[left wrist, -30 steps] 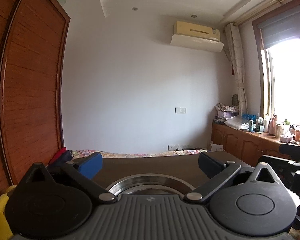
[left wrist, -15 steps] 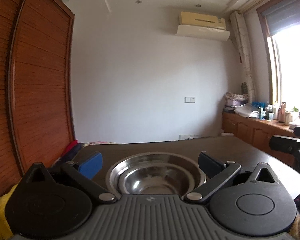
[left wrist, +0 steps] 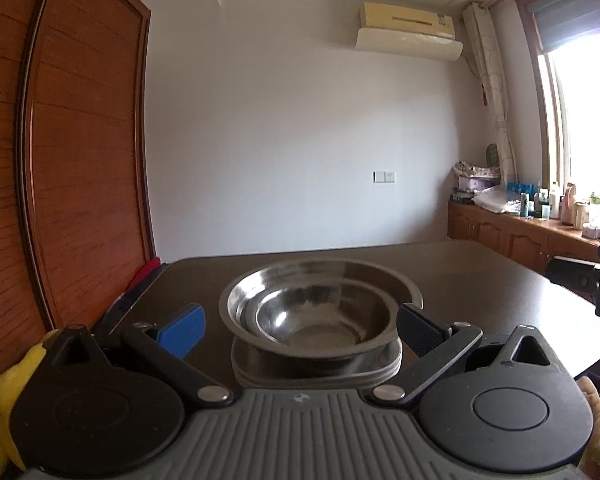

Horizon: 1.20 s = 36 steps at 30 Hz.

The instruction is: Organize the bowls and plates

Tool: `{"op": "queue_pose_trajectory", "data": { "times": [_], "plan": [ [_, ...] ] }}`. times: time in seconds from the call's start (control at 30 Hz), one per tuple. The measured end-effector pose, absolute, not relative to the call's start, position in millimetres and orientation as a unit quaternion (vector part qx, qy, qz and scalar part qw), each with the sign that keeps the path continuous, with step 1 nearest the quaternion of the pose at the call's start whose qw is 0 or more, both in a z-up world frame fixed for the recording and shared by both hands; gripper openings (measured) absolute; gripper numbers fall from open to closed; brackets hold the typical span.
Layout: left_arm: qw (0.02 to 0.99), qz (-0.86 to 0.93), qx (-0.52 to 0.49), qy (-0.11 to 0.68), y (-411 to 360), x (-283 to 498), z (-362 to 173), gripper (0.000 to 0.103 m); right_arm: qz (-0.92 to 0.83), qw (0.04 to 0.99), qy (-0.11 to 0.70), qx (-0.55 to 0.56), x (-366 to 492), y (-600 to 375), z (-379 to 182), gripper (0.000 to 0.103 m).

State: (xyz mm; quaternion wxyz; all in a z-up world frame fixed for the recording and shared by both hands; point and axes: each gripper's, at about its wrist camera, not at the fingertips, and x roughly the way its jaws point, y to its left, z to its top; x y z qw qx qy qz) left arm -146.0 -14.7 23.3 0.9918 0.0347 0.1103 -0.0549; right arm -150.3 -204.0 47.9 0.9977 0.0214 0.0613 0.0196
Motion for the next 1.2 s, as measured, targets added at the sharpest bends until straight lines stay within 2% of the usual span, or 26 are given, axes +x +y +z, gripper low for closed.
{"op": "queue_pose_trajectory", "data": {
  "times": [1.2],
  "plan": [
    [0.992,-0.053,0.037,0.107,-15.3,-149.2,22.9,0.103,0.011,0.997,0.069,0.019,-148.4,-205.3,45.8,0.103]
  ]
}}
